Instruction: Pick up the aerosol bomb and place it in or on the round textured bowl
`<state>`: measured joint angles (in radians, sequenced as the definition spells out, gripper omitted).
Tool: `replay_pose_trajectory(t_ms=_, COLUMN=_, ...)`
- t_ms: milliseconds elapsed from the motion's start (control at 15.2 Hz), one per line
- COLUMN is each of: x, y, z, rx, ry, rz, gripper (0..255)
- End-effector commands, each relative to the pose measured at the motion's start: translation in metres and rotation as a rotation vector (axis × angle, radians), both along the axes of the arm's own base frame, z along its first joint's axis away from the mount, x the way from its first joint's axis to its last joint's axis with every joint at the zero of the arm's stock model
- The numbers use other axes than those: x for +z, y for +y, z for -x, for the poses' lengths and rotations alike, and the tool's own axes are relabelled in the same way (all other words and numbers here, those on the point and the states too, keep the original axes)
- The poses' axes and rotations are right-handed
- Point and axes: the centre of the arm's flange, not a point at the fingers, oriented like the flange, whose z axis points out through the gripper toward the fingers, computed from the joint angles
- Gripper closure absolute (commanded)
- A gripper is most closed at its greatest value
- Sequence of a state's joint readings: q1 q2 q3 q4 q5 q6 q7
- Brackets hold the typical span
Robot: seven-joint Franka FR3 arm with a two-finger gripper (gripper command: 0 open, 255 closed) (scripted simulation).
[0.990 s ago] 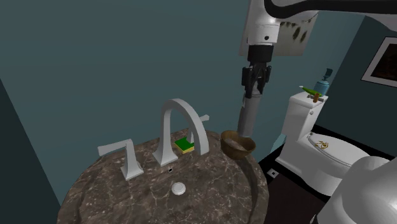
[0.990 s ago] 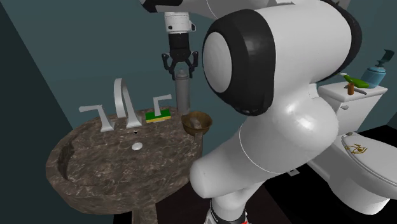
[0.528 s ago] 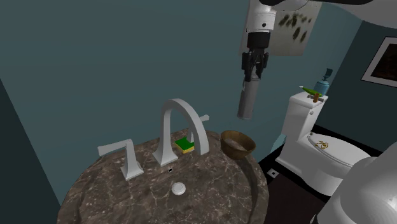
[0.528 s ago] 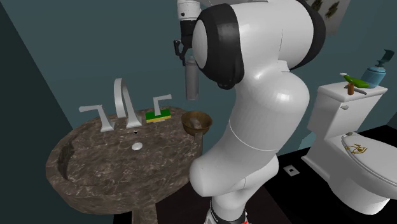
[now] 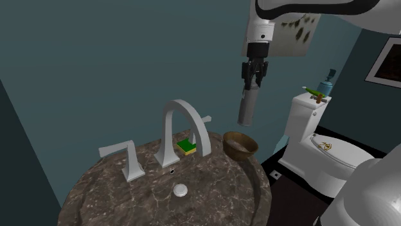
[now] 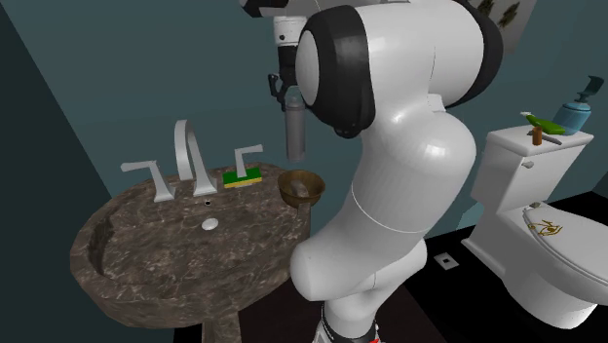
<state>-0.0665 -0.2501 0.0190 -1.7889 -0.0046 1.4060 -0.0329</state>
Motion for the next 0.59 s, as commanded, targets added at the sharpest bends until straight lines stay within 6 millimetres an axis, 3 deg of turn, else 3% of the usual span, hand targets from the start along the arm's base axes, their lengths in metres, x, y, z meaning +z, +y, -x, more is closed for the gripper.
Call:
replay_pose_trajectory(t_ms=0, x=-0.011, y=-0.001, z=0.0, rx=0.0, ry=-0.001, rz=0.0, gripper=255)
replay_pose_trajectory(t_ms=528, x=-0.053, y=-0.001, z=0.0, rx=0.0, ry=-0.001, rz=0.0, gripper=255)
